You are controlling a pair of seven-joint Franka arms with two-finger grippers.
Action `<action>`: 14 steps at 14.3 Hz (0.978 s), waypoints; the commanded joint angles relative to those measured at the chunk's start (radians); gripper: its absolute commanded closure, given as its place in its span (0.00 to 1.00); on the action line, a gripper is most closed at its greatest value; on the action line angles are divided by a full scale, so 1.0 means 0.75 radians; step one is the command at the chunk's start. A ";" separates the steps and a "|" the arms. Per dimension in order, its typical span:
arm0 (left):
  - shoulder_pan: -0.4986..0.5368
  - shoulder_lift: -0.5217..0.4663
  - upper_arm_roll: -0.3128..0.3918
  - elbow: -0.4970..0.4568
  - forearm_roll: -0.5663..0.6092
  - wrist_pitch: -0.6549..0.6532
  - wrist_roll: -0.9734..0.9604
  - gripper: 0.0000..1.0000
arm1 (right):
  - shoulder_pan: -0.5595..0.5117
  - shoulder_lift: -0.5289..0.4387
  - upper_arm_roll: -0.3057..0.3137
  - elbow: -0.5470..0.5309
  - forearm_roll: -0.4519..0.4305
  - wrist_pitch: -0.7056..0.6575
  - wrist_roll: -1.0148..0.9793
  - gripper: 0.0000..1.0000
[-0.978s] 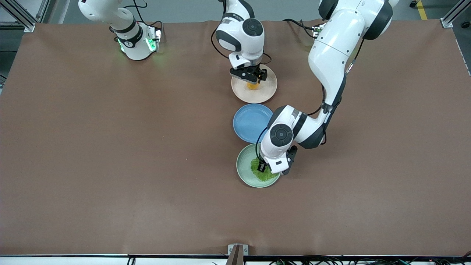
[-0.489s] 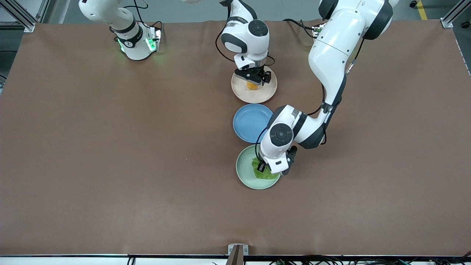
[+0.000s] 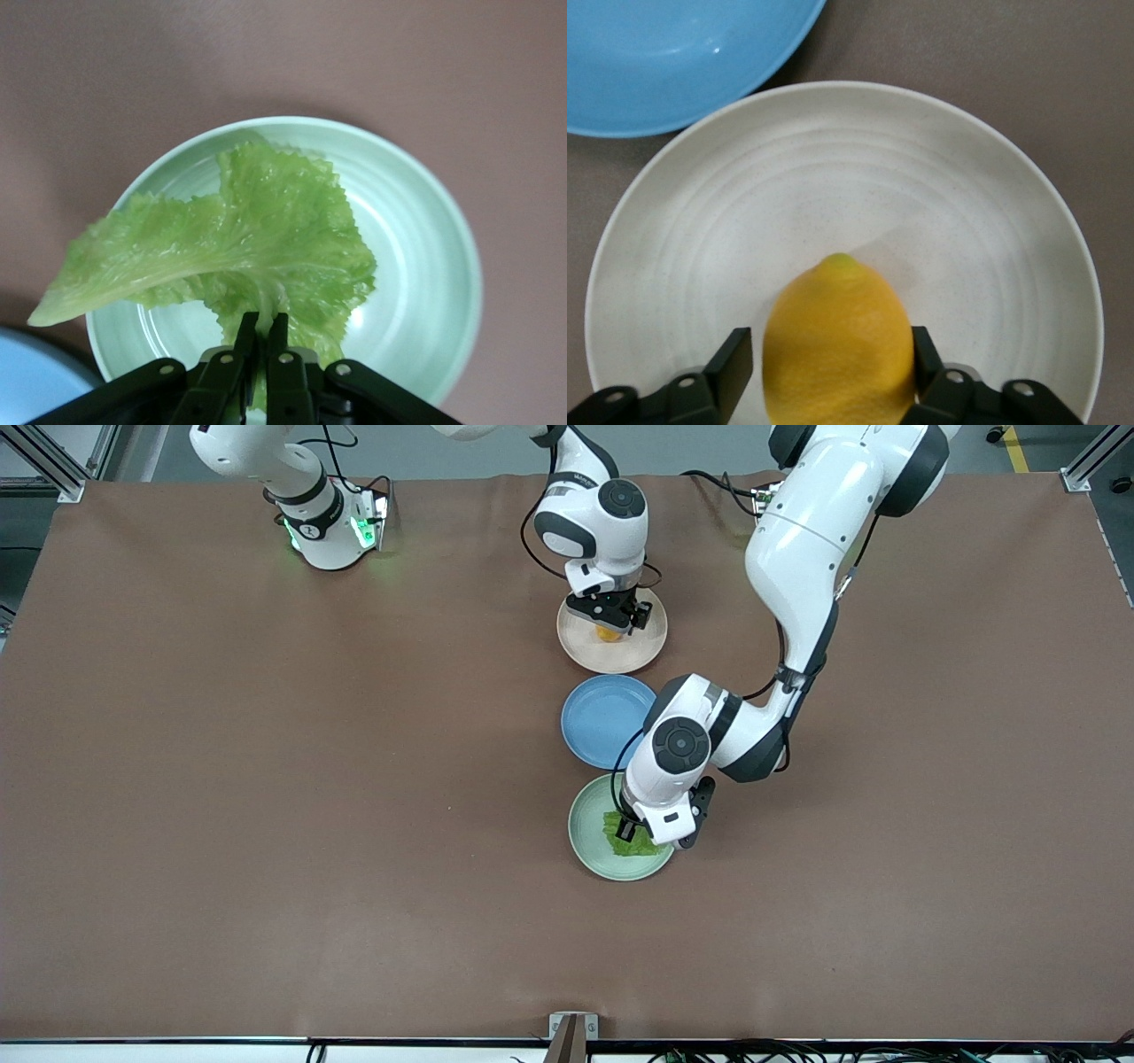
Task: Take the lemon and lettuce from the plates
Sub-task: 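Carry the lettuce off the plate while the right gripper carries the lemon away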
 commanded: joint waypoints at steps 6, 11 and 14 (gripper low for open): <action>0.279 -0.431 -0.072 -0.132 -0.127 -0.518 0.588 1.00 | -0.048 -0.062 -0.016 0.018 -0.028 -0.101 0.029 1.00; 0.504 -0.717 -0.140 -0.628 -0.099 -0.413 1.145 1.00 | -0.256 -0.275 -0.012 -0.007 -0.016 -0.345 -0.337 1.00; 0.568 -0.783 -0.140 -0.870 -0.048 -0.172 1.374 0.99 | -0.452 -0.398 -0.012 -0.151 -0.008 -0.343 -0.645 1.00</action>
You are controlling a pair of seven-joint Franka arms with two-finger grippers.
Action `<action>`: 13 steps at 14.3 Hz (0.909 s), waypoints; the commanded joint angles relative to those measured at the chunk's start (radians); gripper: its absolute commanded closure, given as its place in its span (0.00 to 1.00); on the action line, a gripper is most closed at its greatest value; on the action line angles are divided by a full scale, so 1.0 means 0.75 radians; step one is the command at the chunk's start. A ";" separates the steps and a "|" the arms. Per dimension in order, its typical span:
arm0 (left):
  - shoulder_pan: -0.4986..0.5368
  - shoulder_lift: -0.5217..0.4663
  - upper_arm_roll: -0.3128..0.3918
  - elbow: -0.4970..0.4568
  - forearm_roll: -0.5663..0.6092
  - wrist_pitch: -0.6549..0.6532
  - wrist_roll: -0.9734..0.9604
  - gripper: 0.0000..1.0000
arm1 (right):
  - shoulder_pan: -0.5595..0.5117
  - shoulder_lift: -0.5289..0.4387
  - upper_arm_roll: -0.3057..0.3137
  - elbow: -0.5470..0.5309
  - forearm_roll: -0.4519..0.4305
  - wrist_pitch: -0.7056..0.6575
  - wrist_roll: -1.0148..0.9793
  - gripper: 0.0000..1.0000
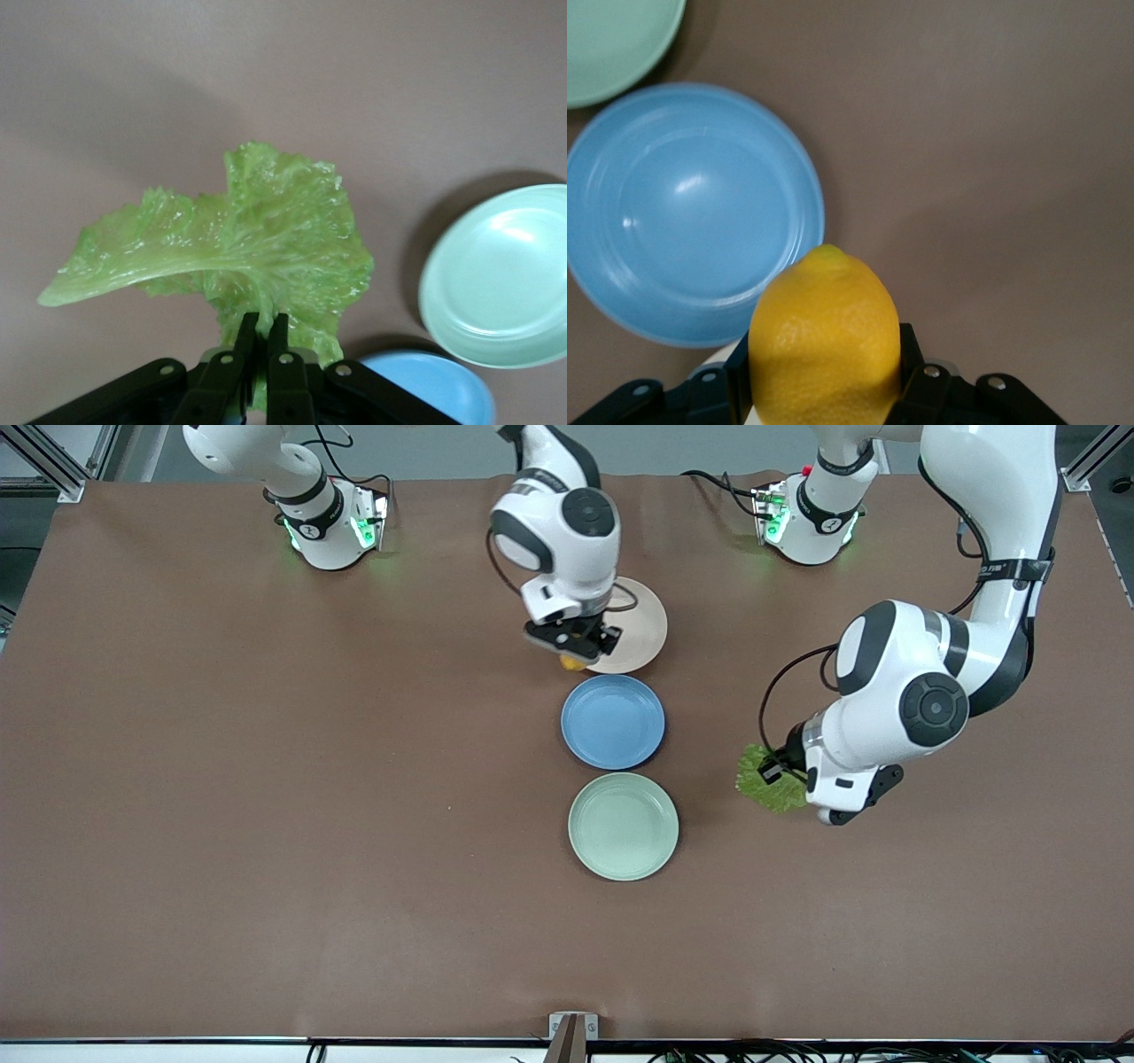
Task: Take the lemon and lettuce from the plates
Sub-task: 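Carry the lettuce off the plate while the right gripper carries the lemon away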
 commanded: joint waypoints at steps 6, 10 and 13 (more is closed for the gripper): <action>0.125 -0.083 -0.014 -0.418 0.077 0.410 0.388 0.99 | -0.655 -0.191 0.030 -0.358 0.012 0.059 -0.920 1.00; 0.166 -0.036 -0.014 -0.445 0.079 0.463 0.533 0.97 | -0.932 -0.185 0.028 -0.427 0.059 0.122 -1.401 1.00; 0.180 -0.003 -0.014 -0.453 0.079 0.482 0.560 0.97 | -1.038 -0.174 0.030 -0.476 0.063 0.173 -1.594 1.00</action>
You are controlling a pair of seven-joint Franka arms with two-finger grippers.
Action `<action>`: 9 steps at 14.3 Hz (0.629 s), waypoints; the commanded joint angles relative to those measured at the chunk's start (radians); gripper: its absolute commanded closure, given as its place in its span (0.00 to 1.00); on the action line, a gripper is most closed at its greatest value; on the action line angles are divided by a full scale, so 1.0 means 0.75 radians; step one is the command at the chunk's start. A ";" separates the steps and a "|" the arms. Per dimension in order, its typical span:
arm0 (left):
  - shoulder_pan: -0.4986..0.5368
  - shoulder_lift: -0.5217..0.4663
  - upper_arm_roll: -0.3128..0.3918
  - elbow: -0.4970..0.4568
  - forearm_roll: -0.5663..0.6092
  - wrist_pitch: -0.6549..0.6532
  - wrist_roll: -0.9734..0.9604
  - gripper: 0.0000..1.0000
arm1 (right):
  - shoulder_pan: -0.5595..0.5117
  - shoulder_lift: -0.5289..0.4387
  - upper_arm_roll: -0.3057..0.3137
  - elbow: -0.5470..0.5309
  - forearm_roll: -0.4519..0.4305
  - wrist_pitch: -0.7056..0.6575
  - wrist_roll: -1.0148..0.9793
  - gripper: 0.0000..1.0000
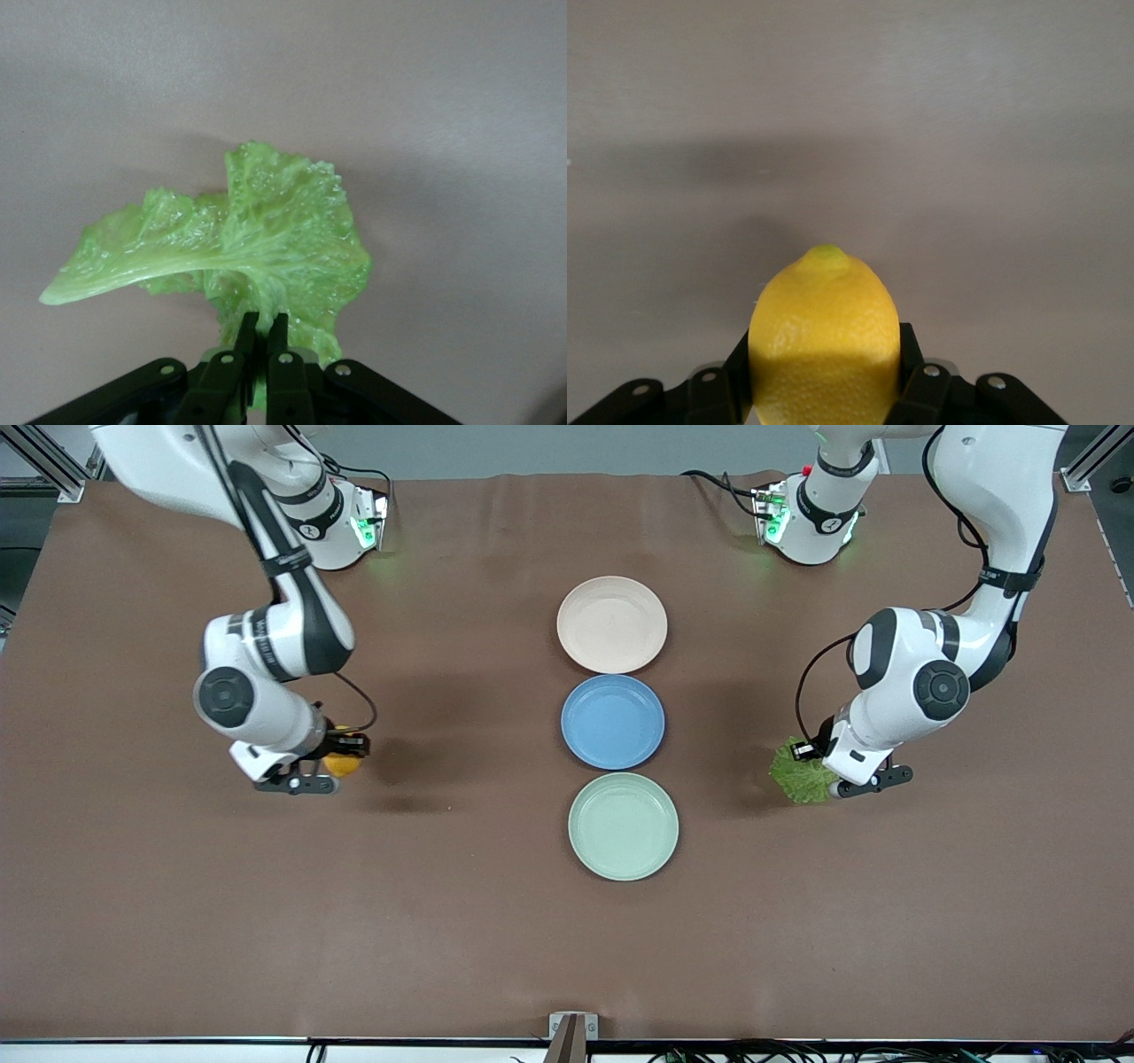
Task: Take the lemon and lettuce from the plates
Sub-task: 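Carry the lettuce off the plate while the right gripper carries the lemon away, then release the lettuce with the left gripper while the right gripper lowers the lemon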
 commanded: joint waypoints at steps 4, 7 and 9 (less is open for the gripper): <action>0.030 0.069 -0.014 -0.023 0.028 0.101 0.027 0.96 | -0.153 -0.011 0.037 -0.190 0.158 0.204 -0.393 1.00; 0.030 0.071 -0.014 -0.027 0.028 0.112 0.029 0.68 | -0.167 0.012 0.033 -0.198 0.258 0.234 -0.519 1.00; 0.032 0.051 -0.014 -0.015 0.028 0.102 0.078 0.01 | -0.167 0.041 0.033 -0.209 0.258 0.285 -0.521 1.00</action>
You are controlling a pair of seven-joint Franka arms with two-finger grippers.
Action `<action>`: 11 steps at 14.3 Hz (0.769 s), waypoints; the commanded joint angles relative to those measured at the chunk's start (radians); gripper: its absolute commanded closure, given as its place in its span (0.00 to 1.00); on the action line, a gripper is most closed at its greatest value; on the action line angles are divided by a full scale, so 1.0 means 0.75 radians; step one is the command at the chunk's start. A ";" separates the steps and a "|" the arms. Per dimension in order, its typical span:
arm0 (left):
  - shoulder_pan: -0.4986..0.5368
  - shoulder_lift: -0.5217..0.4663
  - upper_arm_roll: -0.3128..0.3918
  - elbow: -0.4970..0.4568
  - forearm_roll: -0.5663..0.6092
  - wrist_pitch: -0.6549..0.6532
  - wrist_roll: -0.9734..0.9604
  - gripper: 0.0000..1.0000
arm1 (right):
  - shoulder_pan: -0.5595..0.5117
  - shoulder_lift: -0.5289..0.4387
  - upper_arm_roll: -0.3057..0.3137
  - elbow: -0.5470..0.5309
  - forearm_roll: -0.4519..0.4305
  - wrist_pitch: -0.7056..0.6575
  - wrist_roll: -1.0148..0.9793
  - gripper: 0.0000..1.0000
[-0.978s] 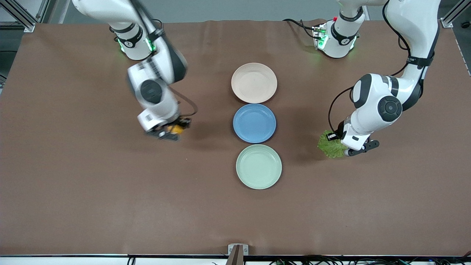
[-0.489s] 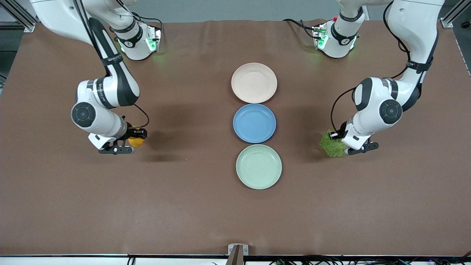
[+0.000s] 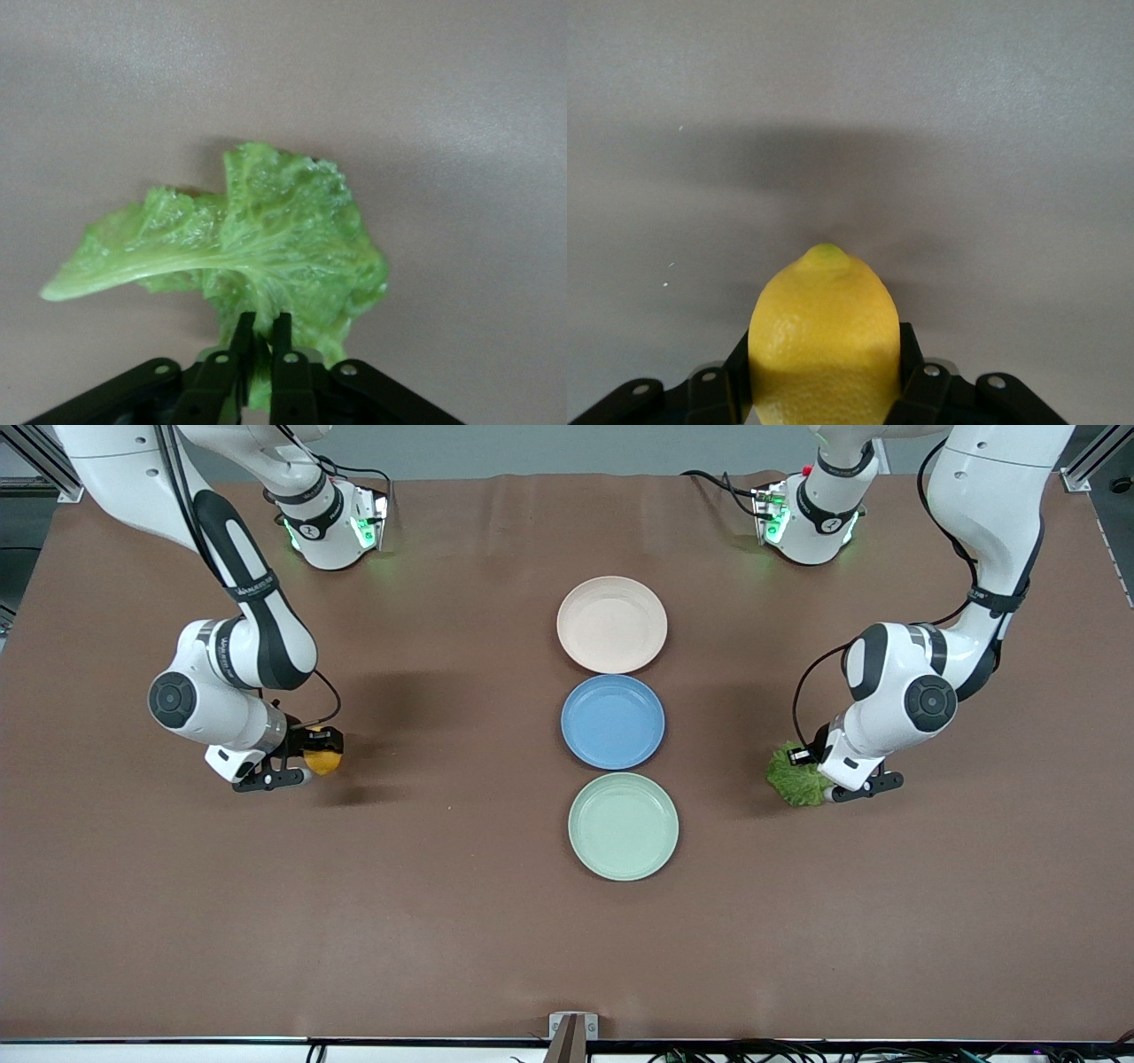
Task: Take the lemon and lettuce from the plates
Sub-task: 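Release the lettuce with the left gripper while the right gripper lowers the lemon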
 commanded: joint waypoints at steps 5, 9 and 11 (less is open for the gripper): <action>0.074 -0.168 -0.010 0.136 0.028 -0.389 0.192 0.00 | -0.021 0.061 0.025 -0.032 0.042 0.143 -0.040 1.00; 0.137 -0.329 -0.014 0.240 0.028 -0.662 0.286 0.00 | -0.019 0.072 0.025 -0.032 0.042 0.153 -0.042 0.99; 0.166 -0.442 -0.008 0.242 0.028 -0.732 0.350 0.00 | -0.021 0.072 0.025 -0.030 0.042 0.151 -0.044 0.99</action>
